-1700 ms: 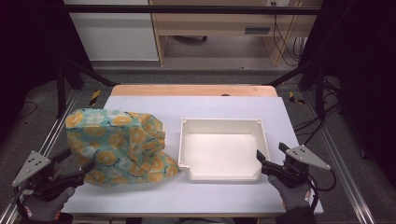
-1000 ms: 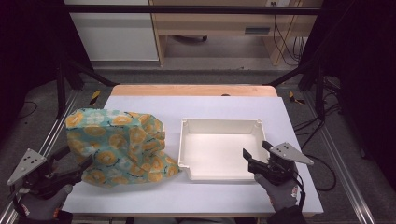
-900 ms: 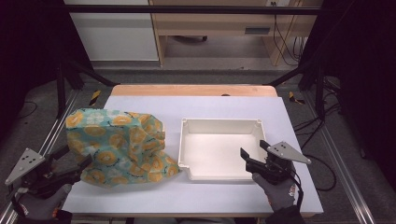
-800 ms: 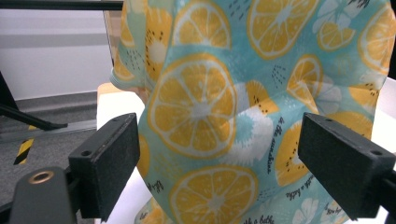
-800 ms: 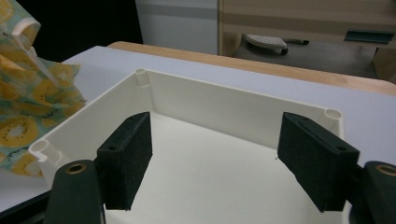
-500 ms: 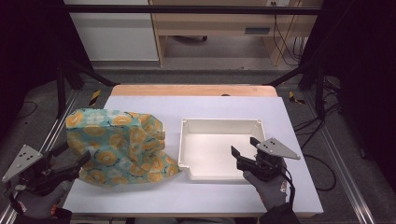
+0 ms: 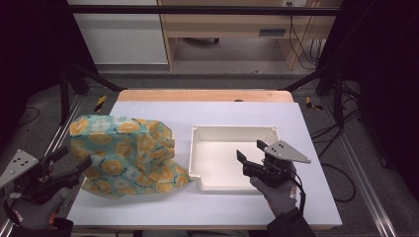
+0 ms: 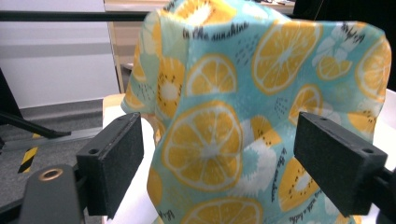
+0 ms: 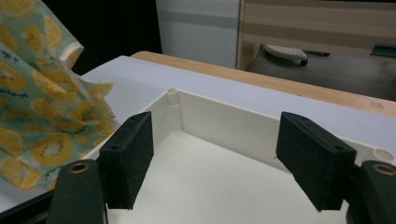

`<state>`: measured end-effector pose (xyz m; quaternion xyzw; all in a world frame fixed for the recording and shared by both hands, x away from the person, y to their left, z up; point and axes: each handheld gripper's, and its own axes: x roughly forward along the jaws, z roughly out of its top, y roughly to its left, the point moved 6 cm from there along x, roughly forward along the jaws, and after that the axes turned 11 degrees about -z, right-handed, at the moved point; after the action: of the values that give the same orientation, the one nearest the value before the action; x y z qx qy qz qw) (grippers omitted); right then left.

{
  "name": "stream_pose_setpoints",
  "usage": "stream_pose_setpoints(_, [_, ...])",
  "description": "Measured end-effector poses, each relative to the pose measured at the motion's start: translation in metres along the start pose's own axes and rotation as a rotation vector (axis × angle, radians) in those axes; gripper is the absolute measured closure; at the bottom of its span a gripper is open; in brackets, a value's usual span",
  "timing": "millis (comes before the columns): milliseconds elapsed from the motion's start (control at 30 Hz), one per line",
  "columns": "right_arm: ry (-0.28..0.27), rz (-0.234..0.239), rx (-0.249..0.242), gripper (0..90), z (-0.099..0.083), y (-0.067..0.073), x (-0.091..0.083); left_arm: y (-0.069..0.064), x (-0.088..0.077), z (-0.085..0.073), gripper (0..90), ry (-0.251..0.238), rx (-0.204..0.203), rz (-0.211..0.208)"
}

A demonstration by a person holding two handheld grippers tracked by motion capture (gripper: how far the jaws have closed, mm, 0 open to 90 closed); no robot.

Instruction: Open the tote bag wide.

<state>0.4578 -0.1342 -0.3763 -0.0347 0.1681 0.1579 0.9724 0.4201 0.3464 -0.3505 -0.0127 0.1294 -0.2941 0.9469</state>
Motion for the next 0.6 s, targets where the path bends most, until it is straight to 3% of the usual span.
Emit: stream_pose_setpoints(600, [-0.032, 0.102, -0.017, 32.8, 0.026, 0.048, 0.011, 0.004, 0.002, 0.019, 22.7, -0.019, 0.012, 0.009])
